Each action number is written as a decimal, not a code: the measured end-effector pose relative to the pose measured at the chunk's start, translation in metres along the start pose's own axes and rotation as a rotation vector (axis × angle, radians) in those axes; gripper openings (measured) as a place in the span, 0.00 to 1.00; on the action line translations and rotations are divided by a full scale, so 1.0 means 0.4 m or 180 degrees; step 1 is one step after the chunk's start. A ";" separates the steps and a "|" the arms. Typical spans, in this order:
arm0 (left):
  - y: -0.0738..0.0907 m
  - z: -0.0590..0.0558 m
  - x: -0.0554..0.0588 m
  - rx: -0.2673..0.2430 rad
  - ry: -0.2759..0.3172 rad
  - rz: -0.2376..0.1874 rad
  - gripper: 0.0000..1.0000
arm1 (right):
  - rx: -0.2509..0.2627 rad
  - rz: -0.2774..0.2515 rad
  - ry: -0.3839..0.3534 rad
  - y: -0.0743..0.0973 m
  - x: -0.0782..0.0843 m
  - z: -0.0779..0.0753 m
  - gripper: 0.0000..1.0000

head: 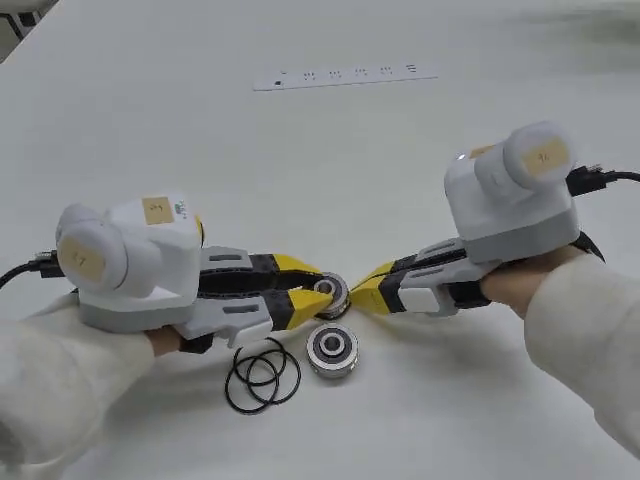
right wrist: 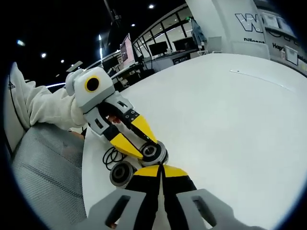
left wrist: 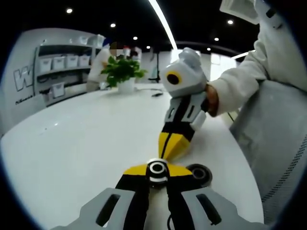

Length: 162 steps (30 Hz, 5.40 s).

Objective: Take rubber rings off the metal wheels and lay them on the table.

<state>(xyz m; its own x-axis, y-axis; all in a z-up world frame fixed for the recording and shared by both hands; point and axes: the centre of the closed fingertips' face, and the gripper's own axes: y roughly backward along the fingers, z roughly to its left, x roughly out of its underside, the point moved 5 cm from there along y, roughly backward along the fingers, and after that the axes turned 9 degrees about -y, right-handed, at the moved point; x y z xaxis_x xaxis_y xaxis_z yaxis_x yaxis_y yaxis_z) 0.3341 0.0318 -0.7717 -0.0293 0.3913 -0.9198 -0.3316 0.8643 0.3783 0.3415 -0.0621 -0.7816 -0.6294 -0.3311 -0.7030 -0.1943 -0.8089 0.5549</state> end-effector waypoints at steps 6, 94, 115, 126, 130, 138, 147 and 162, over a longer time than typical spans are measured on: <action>0.001 -0.002 -0.002 -0.0018 -0.0010 0.0032 0.13 | -0.0019 -0.0052 -0.0116 0.005 -0.002 -0.001 0.00; -0.001 -0.009 0.001 -0.0028 -0.0056 0.0061 0.14 | -0.0046 -0.0057 -0.0258 0.010 -0.037 0.044 0.00; 0.000 -0.009 0.001 -0.0038 -0.0049 0.0046 0.14 | -0.0144 -0.0122 -0.0235 0.010 -0.052 0.056 0.00; -0.002 -0.011 -0.002 -0.0076 -0.0051 0.0078 0.14 | -0.0115 -0.0133 -0.0279 0.010 -0.049 0.053 0.00; -0.003 -0.010 -0.003 -0.0081 -0.0033 0.0090 0.14 | -0.0098 -0.0135 -0.0294 0.012 -0.049 0.053 0.00; -0.003 -0.008 -0.007 -0.0061 -0.0113 0.0235 0.14 | -0.0051 -0.0160 -0.0342 0.019 -0.049 0.048 0.00; 0.008 -0.005 -0.003 -0.0066 -0.0117 0.0266 0.13 | -0.0026 -0.0192 -0.0358 0.024 -0.052 0.041 0.00; 0.012 -0.004 0.000 -0.0080 -0.0143 0.0276 0.10 | -0.0044 -0.0246 -0.0386 0.028 -0.061 0.045 0.00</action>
<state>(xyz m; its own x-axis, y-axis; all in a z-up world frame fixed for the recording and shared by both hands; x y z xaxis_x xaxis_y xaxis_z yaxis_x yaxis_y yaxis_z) 0.3312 0.0354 -0.7699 -0.0168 0.4785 -0.8779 -0.3533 0.8186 0.4529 0.3410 -0.0543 -0.7504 -0.6994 -0.2072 -0.6840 -0.2357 -0.8366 0.4945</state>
